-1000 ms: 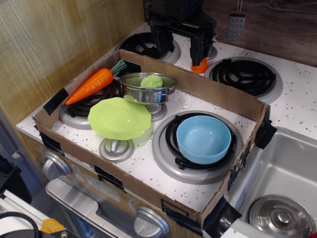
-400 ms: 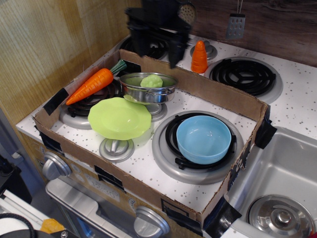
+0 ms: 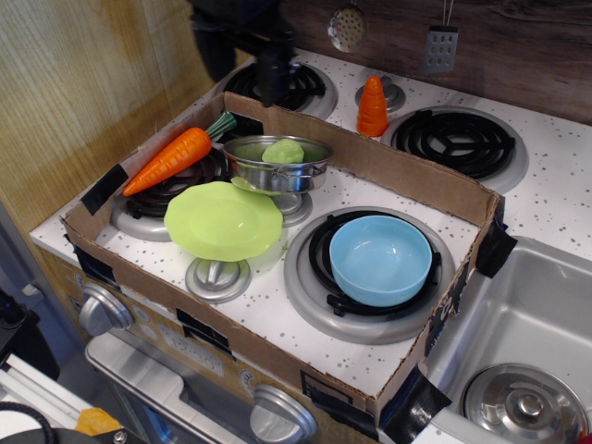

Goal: Put carrot on plate

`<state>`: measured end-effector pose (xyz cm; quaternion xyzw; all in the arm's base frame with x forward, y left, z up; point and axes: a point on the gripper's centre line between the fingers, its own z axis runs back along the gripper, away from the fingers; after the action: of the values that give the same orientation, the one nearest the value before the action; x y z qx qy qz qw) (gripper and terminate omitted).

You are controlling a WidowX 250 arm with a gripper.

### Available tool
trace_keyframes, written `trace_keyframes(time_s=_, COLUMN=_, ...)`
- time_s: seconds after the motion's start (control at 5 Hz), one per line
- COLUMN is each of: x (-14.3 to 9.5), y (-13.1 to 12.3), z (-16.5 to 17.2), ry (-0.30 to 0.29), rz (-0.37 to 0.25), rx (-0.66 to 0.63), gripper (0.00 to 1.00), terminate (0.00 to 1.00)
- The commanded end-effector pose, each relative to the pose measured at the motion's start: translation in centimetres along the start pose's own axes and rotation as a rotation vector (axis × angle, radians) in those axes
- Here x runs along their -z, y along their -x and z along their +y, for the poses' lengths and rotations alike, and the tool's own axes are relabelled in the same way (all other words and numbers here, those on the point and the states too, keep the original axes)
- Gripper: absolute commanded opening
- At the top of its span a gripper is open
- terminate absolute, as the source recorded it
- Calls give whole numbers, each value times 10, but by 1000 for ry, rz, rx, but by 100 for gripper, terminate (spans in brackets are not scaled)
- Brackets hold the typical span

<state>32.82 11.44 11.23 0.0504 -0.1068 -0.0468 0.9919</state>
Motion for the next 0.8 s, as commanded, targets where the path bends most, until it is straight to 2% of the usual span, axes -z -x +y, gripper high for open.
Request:
trace_keyframes(time_s=0.0, x=8, y=20, z=47, ry=35, rz=-26, rx=76, gripper=100, terminate=0)
trace_keyframes(time_s=0.6, x=34, y=42, z=44, ry=102, rz=-39, rx=74, gripper=100, terminate=0)
